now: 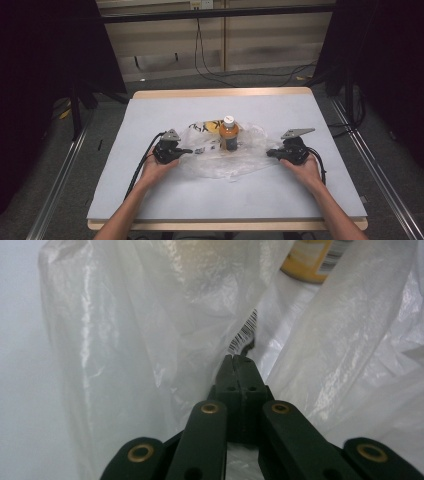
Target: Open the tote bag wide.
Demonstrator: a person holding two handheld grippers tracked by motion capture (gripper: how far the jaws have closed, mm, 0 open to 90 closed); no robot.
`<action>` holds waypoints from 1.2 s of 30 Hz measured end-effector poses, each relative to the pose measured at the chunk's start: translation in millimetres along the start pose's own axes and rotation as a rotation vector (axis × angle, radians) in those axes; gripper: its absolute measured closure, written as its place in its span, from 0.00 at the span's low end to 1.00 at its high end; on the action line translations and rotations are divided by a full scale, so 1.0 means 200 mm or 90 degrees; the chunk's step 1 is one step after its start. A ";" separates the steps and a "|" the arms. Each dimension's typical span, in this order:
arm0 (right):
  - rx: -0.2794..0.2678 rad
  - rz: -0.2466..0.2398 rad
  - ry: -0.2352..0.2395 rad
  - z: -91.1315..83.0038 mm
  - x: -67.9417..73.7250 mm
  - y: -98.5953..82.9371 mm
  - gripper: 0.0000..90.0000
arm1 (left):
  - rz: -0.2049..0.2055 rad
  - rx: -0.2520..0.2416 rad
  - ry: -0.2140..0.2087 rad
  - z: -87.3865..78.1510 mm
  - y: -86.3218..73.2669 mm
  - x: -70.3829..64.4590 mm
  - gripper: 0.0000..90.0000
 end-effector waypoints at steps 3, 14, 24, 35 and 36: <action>-0.001 -0.003 -0.003 -0.01 0.00 -0.01 1.00 | 0.008 0.003 0.005 -0.01 -0.01 -0.02 1.00; -0.038 0.007 0.015 -0.04 0.05 -0.02 1.00 | -0.026 -0.047 -0.014 -0.04 0.00 -0.05 1.00; -0.101 -0.005 0.033 -0.16 0.12 0.00 1.00 | -0.020 -0.102 -0.030 -0.13 0.05 -0.09 1.00; -0.147 -0.019 0.037 -0.33 0.18 -0.02 1.00 | -0.003 -0.141 -0.031 -0.26 0.06 -0.15 1.00; -0.150 -0.021 0.037 -0.34 0.19 -0.02 1.00 | 0.000 -0.146 -0.032 -0.28 0.06 -0.16 1.00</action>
Point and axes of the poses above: each handheld gripper's, and its own axes: z roughly forward along the jaws, y roughly out of its top, x roughly to its left, the point moved 1 cm from there along z, roughly forward along the jaws, and after that the axes turned 15 degrees about x, right-handed, at the moved point
